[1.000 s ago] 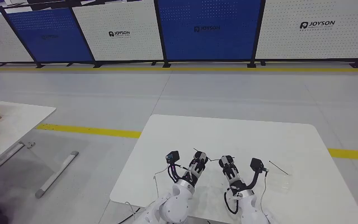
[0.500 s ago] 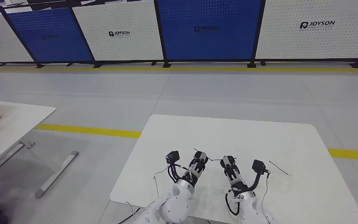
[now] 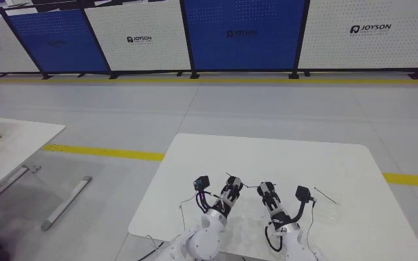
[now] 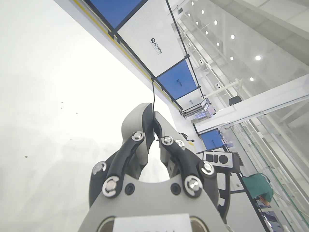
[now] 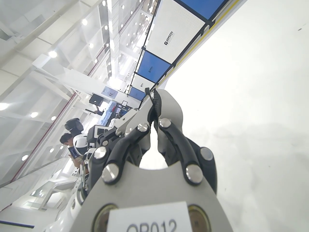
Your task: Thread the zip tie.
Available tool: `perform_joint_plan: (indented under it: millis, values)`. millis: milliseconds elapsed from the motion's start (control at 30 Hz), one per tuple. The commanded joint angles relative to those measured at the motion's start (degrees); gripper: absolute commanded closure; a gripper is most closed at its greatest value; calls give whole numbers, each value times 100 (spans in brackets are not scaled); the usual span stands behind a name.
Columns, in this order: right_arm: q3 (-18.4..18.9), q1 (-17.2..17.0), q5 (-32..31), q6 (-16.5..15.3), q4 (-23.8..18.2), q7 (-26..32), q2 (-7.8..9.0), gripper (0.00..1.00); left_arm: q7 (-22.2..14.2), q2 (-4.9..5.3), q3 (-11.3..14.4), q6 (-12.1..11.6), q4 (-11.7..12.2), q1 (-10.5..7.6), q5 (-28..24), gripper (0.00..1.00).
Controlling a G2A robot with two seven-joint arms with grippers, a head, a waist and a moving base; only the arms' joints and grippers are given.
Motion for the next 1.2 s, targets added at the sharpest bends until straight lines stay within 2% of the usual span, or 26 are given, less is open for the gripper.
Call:
perform_joint_plan:
  millis: [0, 167, 500, 1167]
  values:
    - [-22, 16, -26, 48, -1, -6, -6, 100, 0, 0, 0, 0, 0, 0, 0, 100]
    - [-70, 42, -87, 153, 5, -42, -20, 100, 0, 0, 0, 0, 0, 0, 0, 100]
    - [-9, -11, -56, 97, -10, -38, -16, 100, 0, 0, 0, 0, 0, 0, 0, 100]
    - [-82, 70, -107, 188, 75, -5, -46, 100, 0, 0, 0, 0, 0, 0, 0, 100]
